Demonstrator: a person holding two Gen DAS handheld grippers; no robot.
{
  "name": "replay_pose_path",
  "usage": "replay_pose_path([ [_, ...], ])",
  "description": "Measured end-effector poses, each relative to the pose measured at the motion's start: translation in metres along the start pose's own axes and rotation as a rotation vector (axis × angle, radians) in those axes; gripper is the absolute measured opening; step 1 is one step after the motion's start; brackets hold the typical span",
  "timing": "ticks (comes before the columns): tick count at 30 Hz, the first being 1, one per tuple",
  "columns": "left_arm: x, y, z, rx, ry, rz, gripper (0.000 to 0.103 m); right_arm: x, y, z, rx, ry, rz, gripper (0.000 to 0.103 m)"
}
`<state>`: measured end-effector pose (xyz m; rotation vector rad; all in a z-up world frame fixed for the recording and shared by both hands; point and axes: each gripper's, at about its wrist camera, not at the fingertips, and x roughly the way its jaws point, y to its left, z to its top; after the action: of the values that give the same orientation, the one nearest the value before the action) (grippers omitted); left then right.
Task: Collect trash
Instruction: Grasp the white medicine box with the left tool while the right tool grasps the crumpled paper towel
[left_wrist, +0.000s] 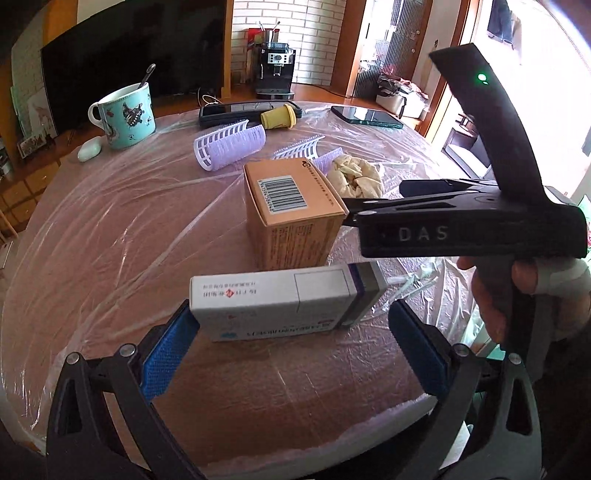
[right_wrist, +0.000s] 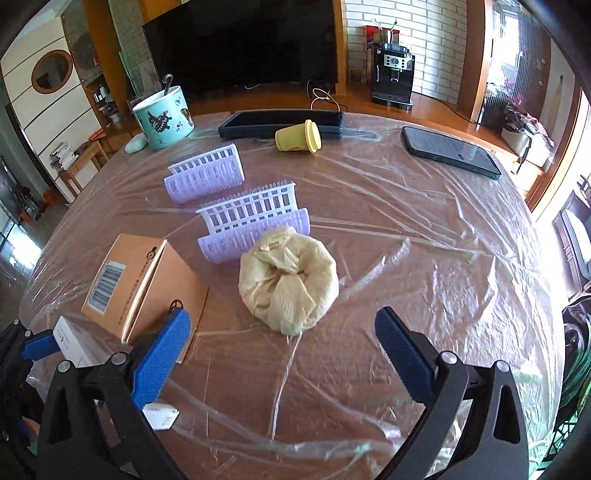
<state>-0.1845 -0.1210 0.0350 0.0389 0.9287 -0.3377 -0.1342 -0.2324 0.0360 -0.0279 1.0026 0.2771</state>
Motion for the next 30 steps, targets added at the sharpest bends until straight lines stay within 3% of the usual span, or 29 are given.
replay_pose_path([
  [4, 0.005, -0.002, 0.002, 0.001, 0.006, 0.023, 0.102, 0.009, 0.004, 0.003, -0.024, 0.024, -0.029, 0.085],
  [11, 0.013, 0.005, 0.001, -0.033, 0.013, -0.015, 0.101, 0.01, 0.004, 0.001, -0.042, 0.006, -0.024, 0.051],
  [30, -0.013, 0.021, -0.01, -0.065, -0.045, -0.036, 0.101, -0.039, 0.005, -0.03, -0.043, -0.081, 0.054, 0.05],
])
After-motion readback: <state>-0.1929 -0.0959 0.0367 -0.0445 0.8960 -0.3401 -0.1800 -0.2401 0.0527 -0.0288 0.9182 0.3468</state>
